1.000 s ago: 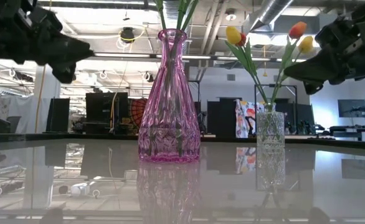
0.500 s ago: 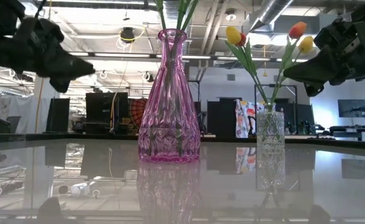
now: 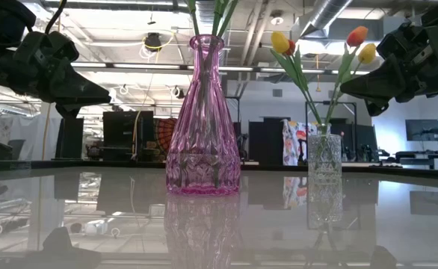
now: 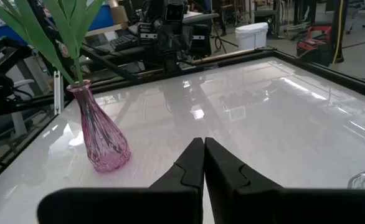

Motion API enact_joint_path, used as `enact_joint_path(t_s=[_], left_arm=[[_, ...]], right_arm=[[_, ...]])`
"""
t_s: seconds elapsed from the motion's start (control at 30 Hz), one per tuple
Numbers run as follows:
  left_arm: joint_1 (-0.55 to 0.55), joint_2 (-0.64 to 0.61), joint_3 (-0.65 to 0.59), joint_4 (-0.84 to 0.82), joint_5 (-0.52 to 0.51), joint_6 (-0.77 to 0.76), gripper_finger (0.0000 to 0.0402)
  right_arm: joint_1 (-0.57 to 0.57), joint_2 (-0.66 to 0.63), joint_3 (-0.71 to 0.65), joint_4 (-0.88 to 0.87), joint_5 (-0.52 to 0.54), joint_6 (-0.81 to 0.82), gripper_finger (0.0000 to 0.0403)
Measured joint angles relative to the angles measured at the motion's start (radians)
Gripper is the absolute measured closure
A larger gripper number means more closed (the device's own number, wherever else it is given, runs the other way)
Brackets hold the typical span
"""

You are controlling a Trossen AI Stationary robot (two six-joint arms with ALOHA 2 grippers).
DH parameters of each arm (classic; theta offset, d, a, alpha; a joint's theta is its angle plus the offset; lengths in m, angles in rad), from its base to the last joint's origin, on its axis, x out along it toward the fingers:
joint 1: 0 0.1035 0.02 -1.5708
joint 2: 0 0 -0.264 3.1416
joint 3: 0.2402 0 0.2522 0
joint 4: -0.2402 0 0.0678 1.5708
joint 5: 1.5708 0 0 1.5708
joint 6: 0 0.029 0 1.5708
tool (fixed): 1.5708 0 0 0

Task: Sort flowers into vase by color
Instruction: Return to Home Position

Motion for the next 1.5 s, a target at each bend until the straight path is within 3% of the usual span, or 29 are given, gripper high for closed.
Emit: enact_joint_path(t_s=[1.5], left_arm=[[0.000,0.000,-0.001,-0.001,0.000,0.000,0.0334]], right_arm=[[0.000,0.000,-0.001,-0.069,0.000,0.000,0.0362]])
